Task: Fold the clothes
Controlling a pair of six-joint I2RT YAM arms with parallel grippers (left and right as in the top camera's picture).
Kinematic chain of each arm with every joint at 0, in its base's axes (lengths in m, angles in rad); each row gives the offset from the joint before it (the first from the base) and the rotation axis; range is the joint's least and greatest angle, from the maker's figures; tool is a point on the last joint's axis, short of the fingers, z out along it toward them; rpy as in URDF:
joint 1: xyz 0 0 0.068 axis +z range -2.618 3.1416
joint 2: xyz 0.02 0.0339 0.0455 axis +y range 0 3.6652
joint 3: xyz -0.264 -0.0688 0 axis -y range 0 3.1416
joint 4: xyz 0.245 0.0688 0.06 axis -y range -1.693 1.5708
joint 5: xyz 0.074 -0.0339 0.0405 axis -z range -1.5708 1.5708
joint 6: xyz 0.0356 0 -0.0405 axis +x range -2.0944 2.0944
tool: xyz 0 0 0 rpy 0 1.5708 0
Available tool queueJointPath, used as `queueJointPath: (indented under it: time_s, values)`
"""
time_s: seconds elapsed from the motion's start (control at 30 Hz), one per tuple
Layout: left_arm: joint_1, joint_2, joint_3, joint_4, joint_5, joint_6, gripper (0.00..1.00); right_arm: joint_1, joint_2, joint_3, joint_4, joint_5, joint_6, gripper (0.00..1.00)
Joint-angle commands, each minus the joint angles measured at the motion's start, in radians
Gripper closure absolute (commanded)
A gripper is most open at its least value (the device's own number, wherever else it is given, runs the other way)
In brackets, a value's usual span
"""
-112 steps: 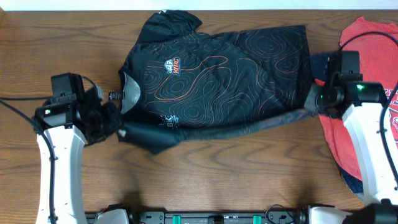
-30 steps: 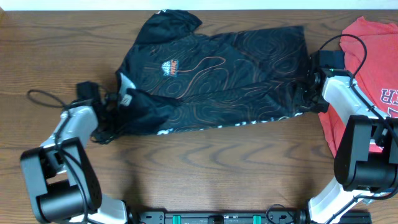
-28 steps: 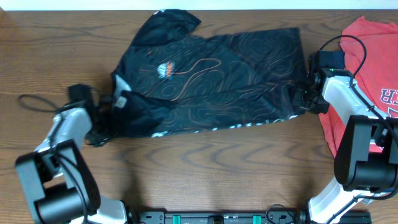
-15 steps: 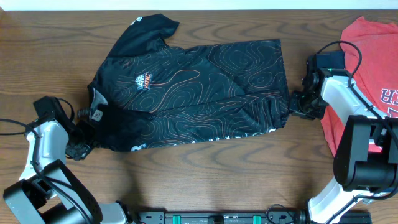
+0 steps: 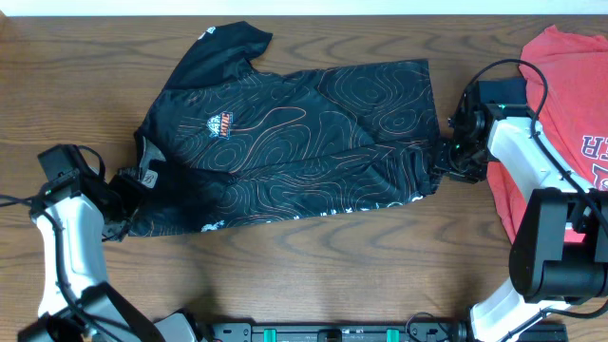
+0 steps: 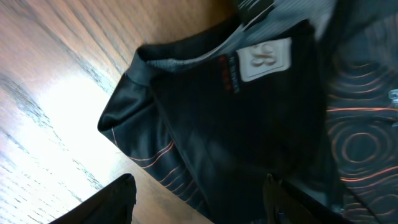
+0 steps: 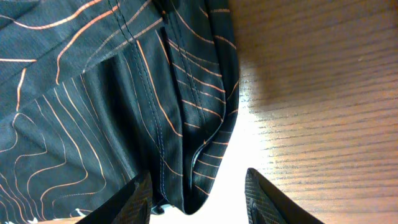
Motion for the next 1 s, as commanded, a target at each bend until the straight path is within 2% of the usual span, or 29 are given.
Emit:
queueJointPath:
  time_s: [0.0, 0.13, 0.53, 0.73, 0.97]
  values:
    - [0.0, -0.027, 0.027, -0.004, 0.023, -0.002, 0.33, 0.013, -0.017, 0.006, -0.003, -0.012, -0.019, 0.52]
    - [-0.016, -0.022, 0.022, -0.007, 0.103, -0.002, 0.33, 0.032, -0.016, -0.009, -0.015, -0.01, -0.031, 0.52]
    - [-0.206, 0.065, 0.022, 0.002, 0.048, -0.002, 0.33, 0.088, -0.016, -0.071, 0.052, -0.007, -0.03, 0.64]
    - [-0.248, 0.121, 0.022, 0.001, 0.046, -0.002, 0.33, 0.088, -0.015, -0.086, 0.052, -0.007, -0.029, 0.83]
    - [-0.254, 0.15, 0.022, 0.002, 0.045, -0.002, 0.33, 0.087, -0.015, -0.13, 0.054, -0.006, -0.029, 0.99]
